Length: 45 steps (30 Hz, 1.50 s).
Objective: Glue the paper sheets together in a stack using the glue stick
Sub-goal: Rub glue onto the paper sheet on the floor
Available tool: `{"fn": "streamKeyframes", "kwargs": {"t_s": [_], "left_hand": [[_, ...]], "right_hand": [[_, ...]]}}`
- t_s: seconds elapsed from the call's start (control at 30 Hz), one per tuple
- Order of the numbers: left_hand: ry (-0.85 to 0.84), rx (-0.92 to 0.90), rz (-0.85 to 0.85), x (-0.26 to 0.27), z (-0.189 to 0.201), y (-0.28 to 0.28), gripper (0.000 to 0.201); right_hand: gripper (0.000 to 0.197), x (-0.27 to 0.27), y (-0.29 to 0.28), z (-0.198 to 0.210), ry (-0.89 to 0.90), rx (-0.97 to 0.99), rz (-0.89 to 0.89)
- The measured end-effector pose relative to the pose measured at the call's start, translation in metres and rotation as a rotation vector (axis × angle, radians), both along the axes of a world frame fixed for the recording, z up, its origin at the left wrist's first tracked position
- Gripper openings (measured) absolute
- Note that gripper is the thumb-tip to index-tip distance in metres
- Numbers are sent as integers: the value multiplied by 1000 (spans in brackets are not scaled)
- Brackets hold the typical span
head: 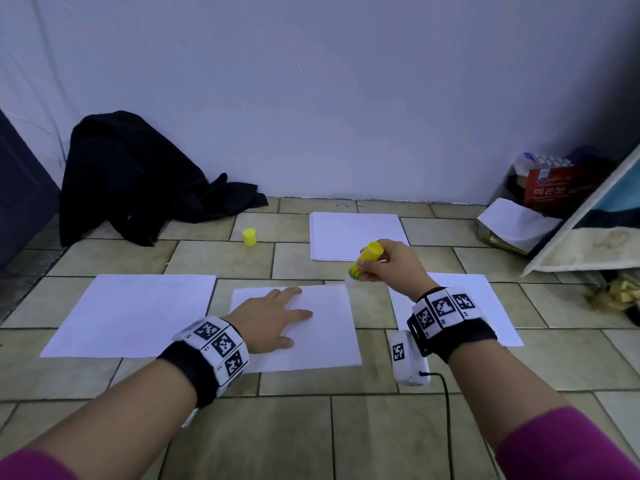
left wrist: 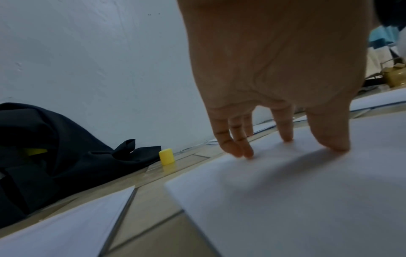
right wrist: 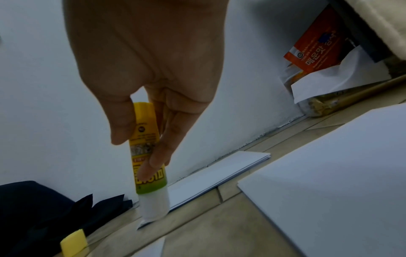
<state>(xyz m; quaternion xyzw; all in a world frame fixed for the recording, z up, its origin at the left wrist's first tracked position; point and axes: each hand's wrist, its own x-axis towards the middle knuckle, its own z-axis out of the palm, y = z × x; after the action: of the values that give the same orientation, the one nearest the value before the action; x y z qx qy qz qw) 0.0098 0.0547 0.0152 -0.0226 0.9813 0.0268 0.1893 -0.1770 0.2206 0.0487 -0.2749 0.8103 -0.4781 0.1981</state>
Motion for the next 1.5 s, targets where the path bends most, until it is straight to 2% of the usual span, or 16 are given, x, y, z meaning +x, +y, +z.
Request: {"fn": "streamKeyframes", "kwargs": {"t_s": [0.1, 0.23, 0.6, 0.73, 0.8, 1.03, 1.17, 1.27, 1.4, 1.5], "left_hand": [[42, -20, 13, -6, 0, 1, 59], [-9, 43, 51, -11, -7, 1, 63], [10, 105, 97, -8, -11, 1, 74], [12, 126, 109, -8, -12, 0, 75], [19, 133, 111, -8, -11, 0, 75], [-7, 105, 88, -9, -6, 1, 72], [-34, 63, 47, -9, -2, -1, 59], [-27, 7, 22, -6, 1, -4, 55], [-12, -12, 75, -1, 6, -8, 57], [28, -31, 85, 3, 8, -7, 55]], "right_hand": [[22, 3, -10, -1, -18, -3, -30], [20, 8, -27, -5, 38, 32, -20], [23, 22, -68, -18, 118, 178, 130], [14, 23, -53, -9, 180, 300, 208], [15, 25, -41, -7, 205, 345, 253], [13, 38, 0, 0, 233, 406, 344], [17, 34, 11, 1, 200, 428, 353], [15, 27, 17, 4, 169, 384, 337], [17, 16, 20, 9, 178, 203, 131], [19, 10, 16, 9, 162, 124, 76]]}}
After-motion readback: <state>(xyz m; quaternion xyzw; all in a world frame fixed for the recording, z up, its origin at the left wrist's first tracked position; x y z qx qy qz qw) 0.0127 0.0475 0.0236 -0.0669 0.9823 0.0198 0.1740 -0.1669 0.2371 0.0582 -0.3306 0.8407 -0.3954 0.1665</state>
